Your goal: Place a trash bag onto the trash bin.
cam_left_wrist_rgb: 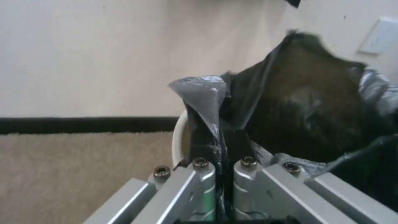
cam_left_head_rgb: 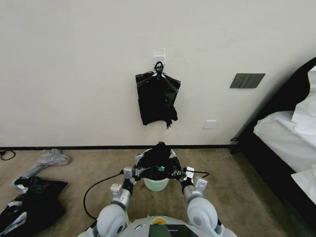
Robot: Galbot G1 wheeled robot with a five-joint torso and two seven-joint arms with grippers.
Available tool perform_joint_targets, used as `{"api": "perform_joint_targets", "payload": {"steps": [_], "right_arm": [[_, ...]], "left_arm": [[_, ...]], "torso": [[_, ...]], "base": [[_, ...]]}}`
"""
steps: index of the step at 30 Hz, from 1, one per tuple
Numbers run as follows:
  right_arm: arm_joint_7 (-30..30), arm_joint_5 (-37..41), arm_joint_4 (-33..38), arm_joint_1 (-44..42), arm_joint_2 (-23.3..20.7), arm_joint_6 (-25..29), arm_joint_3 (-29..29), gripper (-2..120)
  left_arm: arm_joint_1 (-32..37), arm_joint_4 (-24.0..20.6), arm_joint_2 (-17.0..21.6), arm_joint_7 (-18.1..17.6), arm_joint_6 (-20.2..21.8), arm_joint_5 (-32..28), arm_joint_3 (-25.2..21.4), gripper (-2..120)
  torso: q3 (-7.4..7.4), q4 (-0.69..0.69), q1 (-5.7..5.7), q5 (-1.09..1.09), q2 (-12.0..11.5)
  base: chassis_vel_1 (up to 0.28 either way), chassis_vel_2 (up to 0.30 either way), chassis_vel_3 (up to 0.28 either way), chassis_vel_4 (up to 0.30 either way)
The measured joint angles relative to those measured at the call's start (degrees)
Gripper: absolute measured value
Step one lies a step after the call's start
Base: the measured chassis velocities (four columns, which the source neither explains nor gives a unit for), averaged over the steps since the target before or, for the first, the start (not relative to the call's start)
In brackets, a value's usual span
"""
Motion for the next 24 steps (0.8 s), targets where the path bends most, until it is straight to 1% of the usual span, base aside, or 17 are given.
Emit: {"api": "perform_joint_targets", "payload": {"steps": [5, 6, 11, 13, 15, 18, 23, 24], "right_arm": [[3.52, 1.29, 0.84, -0.32, -0.25, -3.44, -1.02, 0], [4.48, 1.93, 0.84, -0.08, -0.43, -4.67, -1.06, 0], [5.43, 3.32, 0.70, 0.43, -1.04, -6.52, -1.06, 0], [5.82, 4.75, 0.36, 1.19, -1.84, -8.53, -1.29, 0], [5.89, 5.06, 0.29, 1.43, -2.01, -9.08, -1.38, 0], [6.32, 6.95, -0.13, 2.52, -2.82, -11.63, -1.92, 0], [6.80, 8.33, -0.80, 3.49, -3.38, -13.90, -2.18, 0], [6.96, 9.10, -1.16, 3.85, -3.57, -15.20, -2.20, 0]], "left_arm": [[2.25, -0.45, 1.03, -0.43, 0.83, 0.36, -1.17, 0], [2.40, -0.24, 1.47, -0.96, 1.73, 0.36, -1.32, 0], [2.60, -0.21, 2.22, -1.46, 3.30, 0.21, -1.40, 0], [2.89, -0.20, 3.41, -1.87, 5.21, -0.03, -1.52, 0], [2.93, -0.16, 3.62, -2.00, 5.68, -0.07, -1.56, 0], [3.02, 0.11, 4.55, -2.76, 8.35, -0.89, -1.77, 0], [3.10, -0.02, 5.23, -2.87, 9.82, -1.26, -1.84, 0], [3.15, -0.18, 5.56, -2.87, 10.31, -1.31, -1.75, 0]], "torso": [[0.00, 0.00, 0.00, 0.00, 0.00], [0.00, 0.00, 0.00, 0.00, 0.00], [0.00, 0.00, 0.00, 0.00, 0.00], [0.00, 0.00, 0.01, 0.00, 0.00], [0.00, 0.00, 0.01, 0.00, 0.00], [0.00, 0.00, 0.01, 0.00, 0.00], [0.00, 0.00, 0.01, 0.00, 0.00], [0.00, 0.00, 0.01, 0.00, 0.00]], "base": [[0.000, 0.000, 0.000, 0.000], [0.000, 0.000, 0.000, 0.000], [0.000, 0.000, 0.000, 0.000], [0.000, 0.000, 0.000, 0.000], [0.000, 0.000, 0.000, 0.000], [0.000, 0.000, 0.000, 0.000], [0.000, 0.000, 0.000, 0.000], [0.000, 0.000, 0.000, 0.000]]}}
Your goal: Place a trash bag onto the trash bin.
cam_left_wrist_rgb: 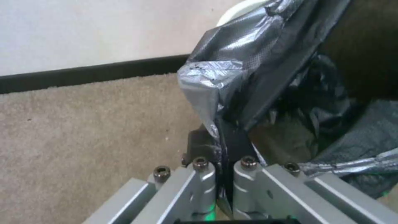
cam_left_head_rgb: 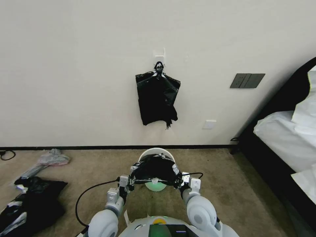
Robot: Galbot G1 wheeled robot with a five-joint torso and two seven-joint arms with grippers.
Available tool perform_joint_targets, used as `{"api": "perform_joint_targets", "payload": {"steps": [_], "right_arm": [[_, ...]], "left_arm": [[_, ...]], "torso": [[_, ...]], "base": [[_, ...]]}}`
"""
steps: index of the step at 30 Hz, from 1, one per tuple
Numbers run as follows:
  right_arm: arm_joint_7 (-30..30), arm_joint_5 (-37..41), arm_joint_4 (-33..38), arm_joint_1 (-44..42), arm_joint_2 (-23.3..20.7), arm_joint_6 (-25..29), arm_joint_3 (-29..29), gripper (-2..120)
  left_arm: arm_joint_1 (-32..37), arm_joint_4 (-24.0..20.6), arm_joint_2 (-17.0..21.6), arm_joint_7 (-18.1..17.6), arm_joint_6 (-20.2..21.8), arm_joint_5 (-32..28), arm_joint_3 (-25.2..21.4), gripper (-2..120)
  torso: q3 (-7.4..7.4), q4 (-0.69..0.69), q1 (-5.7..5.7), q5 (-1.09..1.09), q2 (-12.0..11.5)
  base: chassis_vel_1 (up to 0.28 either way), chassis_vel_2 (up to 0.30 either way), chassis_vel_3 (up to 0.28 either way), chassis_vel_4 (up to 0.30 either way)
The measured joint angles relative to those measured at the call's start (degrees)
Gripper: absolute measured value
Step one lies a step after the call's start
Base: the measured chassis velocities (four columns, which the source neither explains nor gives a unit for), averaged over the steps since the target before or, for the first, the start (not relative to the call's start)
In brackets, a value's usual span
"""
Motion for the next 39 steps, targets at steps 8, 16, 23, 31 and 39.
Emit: {"api": "perform_joint_targets", "payload": {"steps": [8, 16, 23, 31, 39], "right_arm": [[-0.31, 1.53, -3.86, 2.41, -0.26, -2.94, -0.08, 0], [-0.79, 1.83, -7.60, 6.36, 1.17, -2.98, -0.58, 0], [-2.62, 0.91, -10.88, 8.02, 1.72, -2.30, -0.92, 0], [-4.71, -1.80, -8.01, 5.23, 0.27, -0.82, -0.88, 19], [-4.80, -2.78, -3.19, 1.19, -1.78, -0.08, -0.37, 47]], "left_arm": [[-0.62, 0.99, 1.99, 0.68, 0.85, 0.03, 0.91, 0], [-5.31, 5.96, 2.16, 1.61, 0.67, -0.17, 2.13, 0], [-10.36, 10.81, 0.27, 3.12, -1.33, -0.20, 3.65, 0], [-8.17, 9.27, 0.13, 3.14, -2.25, -0.18, 2.83, 19], [-4.28, 6.36, 1.37, 1.73, -2.27, 1.09, 0.06, 47]], "torso": [[0.00, 0.00, 0.00, 0.01, 0.00], [0.01, 0.00, 0.00, 0.00, 0.00], [0.01, 0.00, 0.00, 0.01, 0.00], [0.00, 0.00, 0.00, 0.01, 0.00], [0.00, 0.00, 0.00, 0.01, 0.00]], "base": [[0.000, 0.000, 0.000, 0.000], [0.000, 0.000, 0.000, 0.000], [0.000, 0.000, 0.000, 0.000], [0.000, 0.000, 0.000, 0.000], [0.000, 0.000, 0.000, 0.000]]}}
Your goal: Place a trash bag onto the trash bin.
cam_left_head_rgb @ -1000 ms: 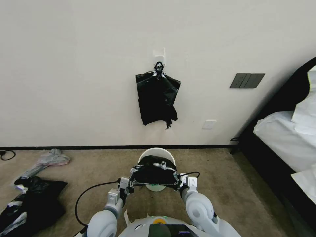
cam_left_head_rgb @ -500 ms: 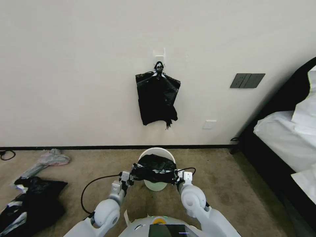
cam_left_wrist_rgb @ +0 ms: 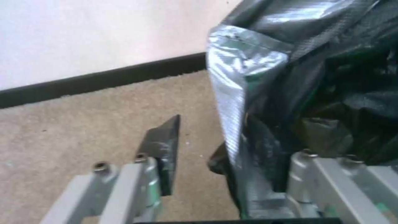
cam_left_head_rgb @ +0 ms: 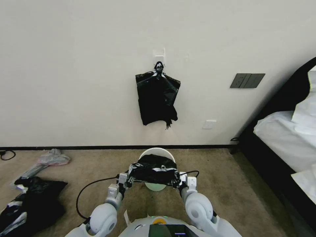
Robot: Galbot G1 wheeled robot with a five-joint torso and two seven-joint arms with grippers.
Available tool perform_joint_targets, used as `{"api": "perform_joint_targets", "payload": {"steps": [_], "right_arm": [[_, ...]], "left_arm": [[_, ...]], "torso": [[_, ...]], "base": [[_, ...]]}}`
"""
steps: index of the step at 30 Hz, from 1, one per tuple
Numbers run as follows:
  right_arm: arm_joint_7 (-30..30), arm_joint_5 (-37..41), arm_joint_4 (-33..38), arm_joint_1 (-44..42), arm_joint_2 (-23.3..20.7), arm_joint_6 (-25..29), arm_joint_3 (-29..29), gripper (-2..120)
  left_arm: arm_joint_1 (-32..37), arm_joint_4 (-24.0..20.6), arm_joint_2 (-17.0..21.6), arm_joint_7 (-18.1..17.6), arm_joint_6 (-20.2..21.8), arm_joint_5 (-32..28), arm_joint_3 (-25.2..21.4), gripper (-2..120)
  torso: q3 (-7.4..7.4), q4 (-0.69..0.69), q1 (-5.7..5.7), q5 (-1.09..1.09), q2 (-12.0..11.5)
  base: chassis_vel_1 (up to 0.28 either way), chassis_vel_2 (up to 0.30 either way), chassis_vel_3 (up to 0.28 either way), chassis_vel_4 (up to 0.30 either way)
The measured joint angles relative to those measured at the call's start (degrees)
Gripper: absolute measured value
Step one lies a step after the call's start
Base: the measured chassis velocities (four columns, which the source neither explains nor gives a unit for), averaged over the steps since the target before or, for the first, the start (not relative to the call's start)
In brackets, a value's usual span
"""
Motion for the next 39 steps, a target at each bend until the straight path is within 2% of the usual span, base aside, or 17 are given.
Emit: {"api": "perform_joint_targets", "payload": {"steps": [2, 3, 6, 7, 11, 12, 13, 15, 16, 18, 20, 22, 23, 26, 32, 35, 39], "right_arm": [[-0.11, -0.37, 1.42, -1.40, -0.71, 0.08, 0.32, 56], [-0.11, -0.37, 1.42, -1.40, -0.71, 0.08, 0.32, 56], [-0.96, -1.77, 4.08, -3.90, -1.83, 0.32, 0.68, 71], [-0.96, -1.77, 4.08, -3.90, -1.83, 0.32, 0.68, 71], [-1.97, -3.68, 7.83, -7.24, -3.00, 0.60, 0.76, 89], [-1.97, -3.68, 7.83, -7.24, -3.00, 0.60, 0.76, 89], [-2.40, -4.36, 8.84, -8.08, -3.39, 0.74, 0.93, 96], [-3.44, -5.49, 10.70, -9.47, -4.03, 0.89, 1.79, 99], [-3.44, -5.49, 10.70, -9.47, -4.03, 0.89, 1.79, 99], [-4.78, -6.28, 13.11, -10.57, -4.88, 1.48, 2.90, 100], [-5.52, -6.55, 13.98, -10.96, -5.23, 1.87, 3.25, 100], [-8.14, -7.83, 16.45, -11.85, -6.12, 3.62, 4.16, 100], [-8.14, -7.83, 16.45, -11.85, -6.12, 3.62, 4.16, 100], [-11.81, -9.21, 18.69, -12.06, -7.16, 5.04, 5.15, 100], [-12.46, -9.29, 18.93, -11.39, -8.03, 5.34, 5.40, 100], [-12.44, -9.26, 18.93, -10.85, -8.34, 5.40, 5.40, 100], [-12.39, -9.18, 18.91, -10.21, -8.35, 5.40, 5.32, 100]], "left_arm": [[0.89, -0.95, 0.16, -0.39, -0.20, 0.23, -0.83, 55], [0.89, -0.95, 0.16, -0.39, -0.20, 0.23, -0.83, 55], [2.31, -2.62, 0.23, -1.03, -1.23, 0.52, -2.01, 71], [2.31, -2.62, 0.23, -1.03, -1.23, 0.52, -2.01, 71], [4.32, -3.96, 0.33, -1.10, -3.24, 2.39, -3.35, 90], [4.32, -3.96, 0.33, -1.10, -3.24, 2.39, -3.35, 90], [4.80, -4.14, 0.35, -1.07, -4.01, 3.35, -3.88, 95], [5.48, -4.17, 0.36, -0.71, -6.90, 6.04, -5.11, 99], [5.48, -4.17, 0.36, -0.71, -6.90, 6.04, -5.11, 99], [6.41, -4.48, 0.54, 0.75, -10.41, 8.27, -6.84, 100], [6.78, -4.77, 0.63, 1.24, -11.35, 8.66, -7.35, 100], [8.28, -5.86, 0.97, 3.57, -14.56, 9.41, -8.63, 100], [8.28, -5.86, 0.97, 3.57, -14.56, 9.41, -8.63, 100], [9.86, -6.84, 1.11, 6.73, -17.41, 10.33, -9.54, 100], [9.95, -6.56, 1.45, 8.40, -16.94, 9.72, -9.15, 100], [9.83, -5.82, 2.42, 12.45, -16.36, 6.86, -9.01, 100], [9.31, -5.12, 3.24, 14.95, -15.59, 4.63, -9.03, 100]], "torso": [[0.00, 0.00, 0.00, 0.00, 0.00], [0.00, 0.00, 0.00, 0.00, 0.00], [0.00, 0.00, 0.00, 0.00, 0.00], [0.00, 0.00, 0.00, 0.00, 0.00], [0.00, 0.00, 0.00, 0.00, 0.00], [0.00, 0.00, 0.00, 0.00, 0.00], [0.00, 0.00, 0.00, 0.00, 0.00], [0.00, 0.00, 0.00, -0.01, 0.00], [0.00, 0.00, 0.00, -0.01, 0.00], [0.00, 0.00, 0.00, 0.00, 0.00], [0.00, -0.01, 0.00, 0.00, 0.00], [0.00, -0.01, 0.00, 0.00, 0.00], [0.00, -0.01, 0.00, 0.00, 0.00], [0.00, 0.00, 0.00, 0.00, 0.00], [0.00, 0.00, 0.00, 0.00, 0.00], [0.00, 0.00, 0.00, 0.00, 0.00], [0.00, -0.01, 0.00, 0.00, 0.00]], "base": [[0.000, 0.000, 0.000, 0.000], [0.000, 0.000, 0.000, 0.000], [0.000, 0.000, 0.000, 0.000], [0.000, 0.000, 0.000, 0.000], [0.000, 0.000, 0.000, 0.000], [0.000, 0.000, 0.000, 0.000], [0.000, 0.000, 0.000, 0.000], [0.000, 0.000, 0.000, 0.000], [0.000, 0.000, 0.000, 0.000], [0.000, 0.000, 0.000, 0.000], [0.000, 0.000, 0.000, 0.000], [0.000, 0.000, 0.000, 0.000], [0.000, 0.000, 0.000, 0.000], [0.000, 0.000, 0.000, 0.000], [0.000, 0.000, 0.000, 0.000], [0.000, 0.000, 0.000, 0.000], [0.000, 0.000, 0.000, 0.000]]}}
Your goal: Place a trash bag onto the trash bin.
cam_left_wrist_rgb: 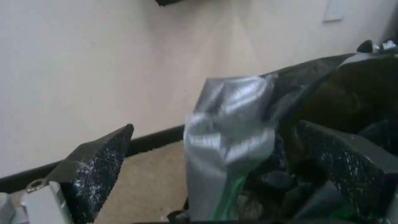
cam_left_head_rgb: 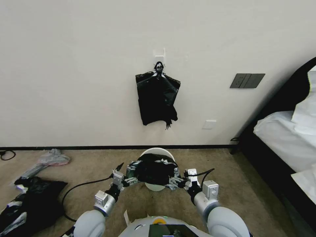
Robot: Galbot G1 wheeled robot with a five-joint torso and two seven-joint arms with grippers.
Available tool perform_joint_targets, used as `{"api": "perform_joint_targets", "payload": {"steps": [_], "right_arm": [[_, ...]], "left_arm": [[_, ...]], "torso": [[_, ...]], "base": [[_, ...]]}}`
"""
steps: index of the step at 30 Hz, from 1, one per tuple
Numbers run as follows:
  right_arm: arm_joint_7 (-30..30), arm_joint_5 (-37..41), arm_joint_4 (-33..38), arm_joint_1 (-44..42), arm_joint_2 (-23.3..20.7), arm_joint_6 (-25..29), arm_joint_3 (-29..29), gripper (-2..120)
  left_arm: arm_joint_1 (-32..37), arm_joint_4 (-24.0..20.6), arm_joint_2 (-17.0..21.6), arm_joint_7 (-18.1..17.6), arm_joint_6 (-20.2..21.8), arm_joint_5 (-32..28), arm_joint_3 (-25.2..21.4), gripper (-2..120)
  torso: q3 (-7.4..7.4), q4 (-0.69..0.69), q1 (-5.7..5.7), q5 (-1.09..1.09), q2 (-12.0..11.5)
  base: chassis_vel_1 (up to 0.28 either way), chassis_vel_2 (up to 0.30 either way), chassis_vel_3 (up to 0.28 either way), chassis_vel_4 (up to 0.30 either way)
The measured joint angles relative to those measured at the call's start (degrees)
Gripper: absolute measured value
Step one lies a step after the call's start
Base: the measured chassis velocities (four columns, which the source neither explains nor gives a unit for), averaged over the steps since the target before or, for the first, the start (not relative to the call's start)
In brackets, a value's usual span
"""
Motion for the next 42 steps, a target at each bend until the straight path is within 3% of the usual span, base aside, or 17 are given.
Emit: {"api": "perform_joint_targets", "payload": {"steps": [6, 11, 15, 18, 19, 22, 25, 30, 31, 34, 35, 38, 42], "right_arm": [[-2.09, 0.63, -0.10, 2.12, -0.16, 0.53, 0.88, 100], [-9.46, 4.06, -0.18, 6.60, -2.31, 0.37, 3.32, 100], [-13.15, 10.21, -0.49, 13.25, -4.54, -0.89, 4.78, 100], [-15.27, 18.17, -6.66, 24.98, -7.45, -3.25, 3.85, 100], [-15.27, 18.17, -6.66, 24.98, -7.45, -3.25, 3.85, 100], [-20.98, 19.27, -14.60, 35.23, -9.68, -7.10, 0.18, 100], [-24.83, 19.23, -18.18, 39.97, -10.58, -9.29, -2.18, 100], [-30.37, 15.18, -29.49, 52.00, -10.73, -10.27, -11.92, 100], [-30.37, 15.18, -29.49, 52.00, -10.73, -10.27, -11.92, 100], [-33.29, 11.58, -39.16, 62.18, -9.15, -10.29, -22.48, 100], [-33.29, 11.58, -39.16, 62.18, -9.15, -10.29, -22.48, 100], [-37.18, 9.59, -45.42, 69.91, -8.49, -10.27, -31.69, 100], [-41.32, 7.46, -49.88, 74.46, -8.15, -10.23, -38.22, 100]], "left_arm": [[-0.18, -0.09, -0.21, 0.28, -0.11, -0.78, -0.91, 100], [1.99, -1.86, -2.63, -0.14, -2.83, -0.75, -3.35, 100], [3.39, -3.03, -4.73, -0.31, -5.08, -0.95, -4.51, 100], [5.06, -4.58, -7.12, -0.04, -6.47, -0.84, -5.24, 100], [5.06, -4.58, -7.12, -0.04, -6.47, -0.84, -5.24, 100], [5.09, -5.00, -10.35, -2.85, -6.30, 0.78, -6.40, 100], [4.68, -4.91, -12.58, -4.58, -5.73, 2.82, -7.47, 100], [4.99, -5.54, -16.66, -8.78, -1.61, 7.28, -10.06, 100], [4.99, -5.54, -16.66, -8.78, -1.61, 7.28, -10.06, 100], [6.30, -5.92, -17.69, -9.68, -0.26, 9.15, -12.12, 100], [6.30, -5.92, -17.69, -9.68, -0.26, 9.15, -12.12, 100], [7.28, -6.09, -18.30, -10.07, 0.33, 11.48, -13.74, 100], [7.82, -6.18, -19.30, -10.10, 0.33, 12.70, -14.30, 100]], "torso": [[0.00, 0.00, 0.00, 0.00, 0.00], [0.00, 0.00, 0.00, 0.01, 0.00], [0.00, -0.01, 0.00, 0.00, 0.00], [0.00, 0.02, 0.00, 0.01, 0.00], [0.00, 0.02, 0.00, 0.01, 0.00], [0.01, 0.00, 0.00, 0.02, 0.00], [0.01, 0.00, 0.00, -0.01, 0.00], [0.01, 0.00, 0.00, 0.01, 0.00], [0.01, 0.00, 0.00, 0.01, 0.00], [0.01, 0.01, 0.00, 0.01, 0.00], [0.01, 0.01, 0.00, 0.01, 0.00], [0.01, 0.02, 0.00, 0.00, 0.00], [0.01, 0.00, 0.00, -0.01, 0.00]], "base": [[0.000, 0.000, 0.000, 0.000], [0.000, 0.000, 0.000, 0.000], [0.000, 0.000, 0.000, 0.000], [0.000, 0.000, 0.000, 0.000], [0.000, 0.000, 0.000, 0.000], [0.000, 0.000, 0.000, 0.000], [0.000, 0.000, 0.000, 0.000], [0.000, 0.000, 0.000, 0.000], [0.000, 0.000, 0.000, 0.000], [0.000, 0.000, 0.000, 0.000], [0.000, 0.000, 0.000, 0.000], [0.000, 0.000, 0.000, 0.000], [0.000, 0.000, 0.000, 0.000]]}}
